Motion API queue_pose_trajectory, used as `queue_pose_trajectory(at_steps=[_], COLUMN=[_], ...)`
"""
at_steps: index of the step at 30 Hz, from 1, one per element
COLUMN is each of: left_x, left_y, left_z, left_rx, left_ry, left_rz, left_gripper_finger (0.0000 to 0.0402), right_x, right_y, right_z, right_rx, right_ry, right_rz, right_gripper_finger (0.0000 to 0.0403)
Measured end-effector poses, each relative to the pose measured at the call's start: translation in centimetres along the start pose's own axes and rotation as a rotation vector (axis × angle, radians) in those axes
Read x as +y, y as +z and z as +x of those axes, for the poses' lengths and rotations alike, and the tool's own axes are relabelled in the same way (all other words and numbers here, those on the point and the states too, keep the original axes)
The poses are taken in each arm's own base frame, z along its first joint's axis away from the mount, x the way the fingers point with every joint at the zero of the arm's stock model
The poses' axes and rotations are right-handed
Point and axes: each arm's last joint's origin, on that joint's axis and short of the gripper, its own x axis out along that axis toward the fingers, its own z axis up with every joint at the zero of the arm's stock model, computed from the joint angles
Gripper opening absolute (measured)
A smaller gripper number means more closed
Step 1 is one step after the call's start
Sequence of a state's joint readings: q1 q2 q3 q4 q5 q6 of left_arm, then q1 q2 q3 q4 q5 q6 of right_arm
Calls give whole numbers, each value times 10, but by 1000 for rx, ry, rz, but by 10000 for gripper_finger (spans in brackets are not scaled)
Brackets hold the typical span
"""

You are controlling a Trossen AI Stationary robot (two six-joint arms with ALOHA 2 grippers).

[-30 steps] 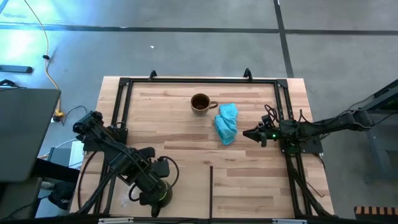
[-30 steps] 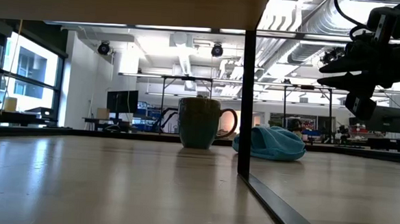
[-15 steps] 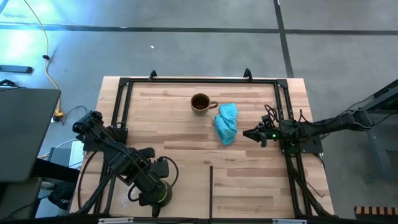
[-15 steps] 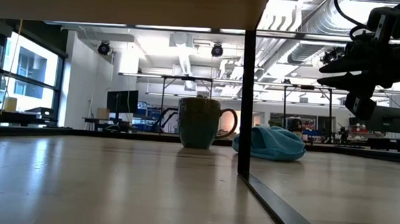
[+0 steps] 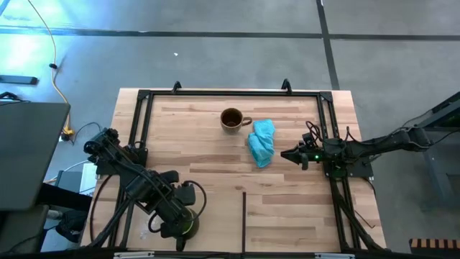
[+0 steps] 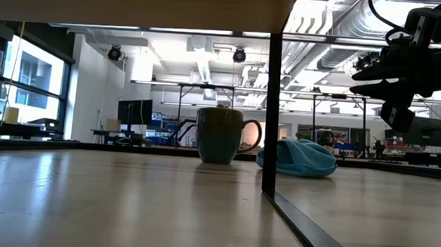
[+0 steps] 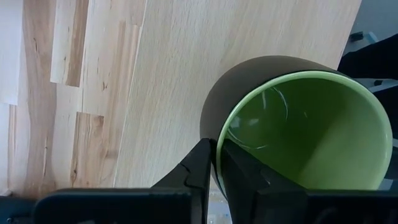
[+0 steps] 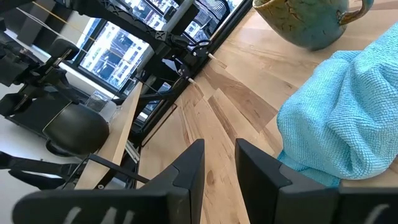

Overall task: Stack small to large cups/mugs on shelf
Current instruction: Put the black mug on the shelf

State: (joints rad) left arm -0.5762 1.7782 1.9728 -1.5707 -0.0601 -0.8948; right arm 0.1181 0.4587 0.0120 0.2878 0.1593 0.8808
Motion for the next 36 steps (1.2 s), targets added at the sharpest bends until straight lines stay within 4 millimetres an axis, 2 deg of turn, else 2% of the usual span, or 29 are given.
queue_pose_trajectory(at_steps=[36], left_x=[0], left_y=[-1], left_z=[0], left_rx=[19], left_ry=[-15], left_rz=[8], left_gripper_finger=[26], right_x=[0], right_y=[0], right_z=[0], right_rx=[0], right_ry=[0], right_rz=[-8], right_gripper_finger=[81])
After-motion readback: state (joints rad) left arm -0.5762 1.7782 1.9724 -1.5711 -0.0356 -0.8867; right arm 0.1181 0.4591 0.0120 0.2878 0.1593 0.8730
